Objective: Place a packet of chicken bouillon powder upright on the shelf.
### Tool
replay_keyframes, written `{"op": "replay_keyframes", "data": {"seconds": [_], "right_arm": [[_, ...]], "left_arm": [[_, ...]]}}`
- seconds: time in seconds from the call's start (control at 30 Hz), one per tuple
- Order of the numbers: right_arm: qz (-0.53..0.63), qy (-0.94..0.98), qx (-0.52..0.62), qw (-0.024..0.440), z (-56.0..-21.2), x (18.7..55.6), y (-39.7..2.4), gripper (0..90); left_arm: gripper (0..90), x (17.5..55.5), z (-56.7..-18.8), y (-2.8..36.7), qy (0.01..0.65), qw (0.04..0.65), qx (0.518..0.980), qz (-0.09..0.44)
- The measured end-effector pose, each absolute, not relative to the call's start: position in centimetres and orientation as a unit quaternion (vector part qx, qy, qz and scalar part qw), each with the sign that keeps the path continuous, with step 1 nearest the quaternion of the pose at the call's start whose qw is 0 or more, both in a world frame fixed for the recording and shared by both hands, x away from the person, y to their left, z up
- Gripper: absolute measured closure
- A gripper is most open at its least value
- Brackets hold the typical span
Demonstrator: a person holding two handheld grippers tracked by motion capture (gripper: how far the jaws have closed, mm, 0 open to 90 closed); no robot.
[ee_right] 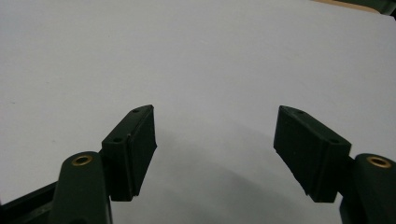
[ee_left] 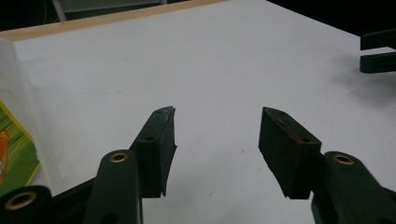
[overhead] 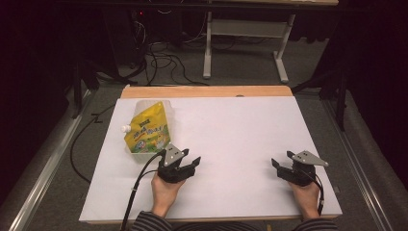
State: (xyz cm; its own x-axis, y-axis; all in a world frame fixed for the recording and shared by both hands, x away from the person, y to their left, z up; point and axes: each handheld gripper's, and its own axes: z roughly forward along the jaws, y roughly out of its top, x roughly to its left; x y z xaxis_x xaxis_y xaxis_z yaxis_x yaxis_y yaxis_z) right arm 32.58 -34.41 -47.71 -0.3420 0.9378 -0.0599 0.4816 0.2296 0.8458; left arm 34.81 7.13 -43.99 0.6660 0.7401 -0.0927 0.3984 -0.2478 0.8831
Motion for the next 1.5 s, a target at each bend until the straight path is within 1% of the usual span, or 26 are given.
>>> {"op": "replay_keyframes", "data": {"seconds": [0.47, 0.57, 1.0, 1.5], "right_arm": [[0.379, 0.728, 0.485, 0.3, -47.7, 32.5, -34.3, 30.0], [0.379, 0.728, 0.486, 0.3, -47.7, 32.5, -34.3, 30.0], [0.378, 0.727, 0.487, 0.302, -47.7, 32.5, -34.2, 29.9], [0.372, 0.73, 0.486, 0.304, -47.8, 32.6, -34.2, 29.9]], "left_arm": [[46.1, 35.8, -45.2, 6.2, 0.373, 0.484, 0.77, 0.182], [46.0, 35.9, -45.4, 6.0, 0.371, 0.476, 0.774, 0.191], [45.6, 36.6, -46.6, 5.6, 0.373, 0.456, 0.785, 0.194], [45.6, 37.1, -47.6, 5.2, 0.377, 0.454, 0.785, 0.188]]}}
